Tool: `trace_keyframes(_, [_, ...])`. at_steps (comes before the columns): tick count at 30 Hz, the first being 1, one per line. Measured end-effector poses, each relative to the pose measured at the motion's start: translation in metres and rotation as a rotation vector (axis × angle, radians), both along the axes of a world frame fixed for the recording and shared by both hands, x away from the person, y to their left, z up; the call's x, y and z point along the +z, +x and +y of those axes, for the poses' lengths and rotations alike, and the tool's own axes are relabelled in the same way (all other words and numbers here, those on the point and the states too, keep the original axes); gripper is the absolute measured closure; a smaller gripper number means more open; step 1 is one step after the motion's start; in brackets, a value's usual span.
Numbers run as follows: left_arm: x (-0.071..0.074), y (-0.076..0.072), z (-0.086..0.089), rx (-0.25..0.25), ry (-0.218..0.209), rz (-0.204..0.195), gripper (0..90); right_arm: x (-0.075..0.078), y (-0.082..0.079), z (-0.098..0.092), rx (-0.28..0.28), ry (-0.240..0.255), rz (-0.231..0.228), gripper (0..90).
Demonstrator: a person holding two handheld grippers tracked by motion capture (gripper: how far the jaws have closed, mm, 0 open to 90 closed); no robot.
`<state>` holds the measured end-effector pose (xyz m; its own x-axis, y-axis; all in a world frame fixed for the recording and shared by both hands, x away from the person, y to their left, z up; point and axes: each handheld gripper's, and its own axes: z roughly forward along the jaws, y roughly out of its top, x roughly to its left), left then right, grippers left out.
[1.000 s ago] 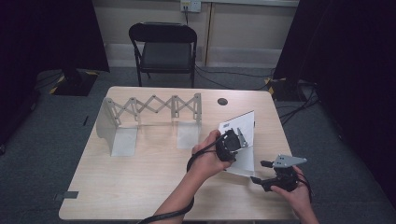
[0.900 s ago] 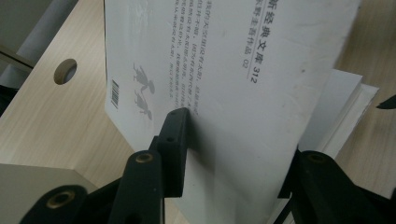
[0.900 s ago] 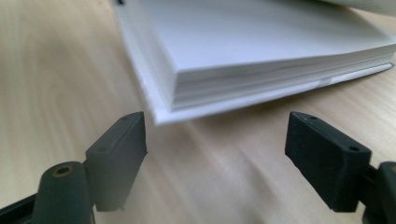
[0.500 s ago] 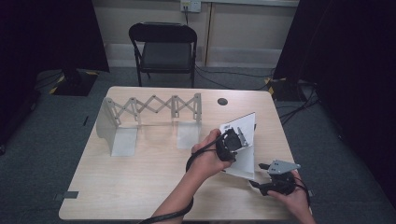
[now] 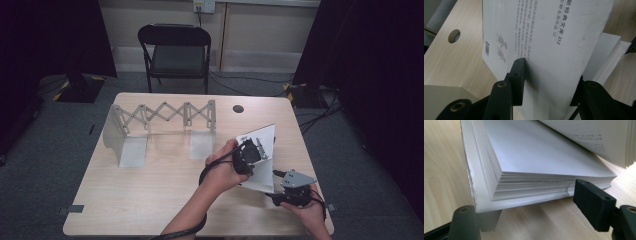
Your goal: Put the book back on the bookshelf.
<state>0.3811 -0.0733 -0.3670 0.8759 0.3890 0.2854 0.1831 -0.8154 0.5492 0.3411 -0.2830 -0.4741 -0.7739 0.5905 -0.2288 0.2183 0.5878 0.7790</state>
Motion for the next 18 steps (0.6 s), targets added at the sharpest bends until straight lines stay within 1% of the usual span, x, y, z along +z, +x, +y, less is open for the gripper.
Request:
trace_keyframes(3, [0.001,-0.001,0.000,0.002,-0.003,0.004,60.2,0.004,-0.003,-0.001,0.002,0.009,-0.012,26.1])
trace_keyframes(6, [0.005,-0.003,0.000,-0.006,0.008,0.016,60.3,0.008,-0.006,-0.002,0.009,0.020,-0.023,26.1])
trace_keyframes(7, [0.006,-0.004,-0.001,-0.003,0.003,0.017,60.3,0.009,-0.007,-0.002,0.011,0.020,-0.026,26.1])
trace_keyframes(13, [0.011,-0.005,-0.001,-0.006,0.006,0.036,60.6,0.017,-0.010,-0.003,0.018,0.032,-0.040,26.0])
trace_keyframes(15, [0.012,-0.006,0.000,-0.011,0.005,0.036,60.6,0.018,-0.011,-0.003,0.023,0.031,-0.045,26.0])
trace_keyframes(16, [0.013,-0.006,0.000,-0.007,0.004,0.047,60.5,0.020,-0.012,-0.003,0.031,0.036,-0.051,25.8])
trace_keyframes(17, [0.013,-0.006,0.000,-0.007,0.004,0.047,60.5,0.021,-0.012,-0.003,0.032,0.037,-0.049,25.8])
trace_keyframes(18, [0.014,-0.006,0.000,-0.013,0.002,0.054,60.5,0.022,-0.013,-0.004,0.033,0.038,-0.052,25.8])
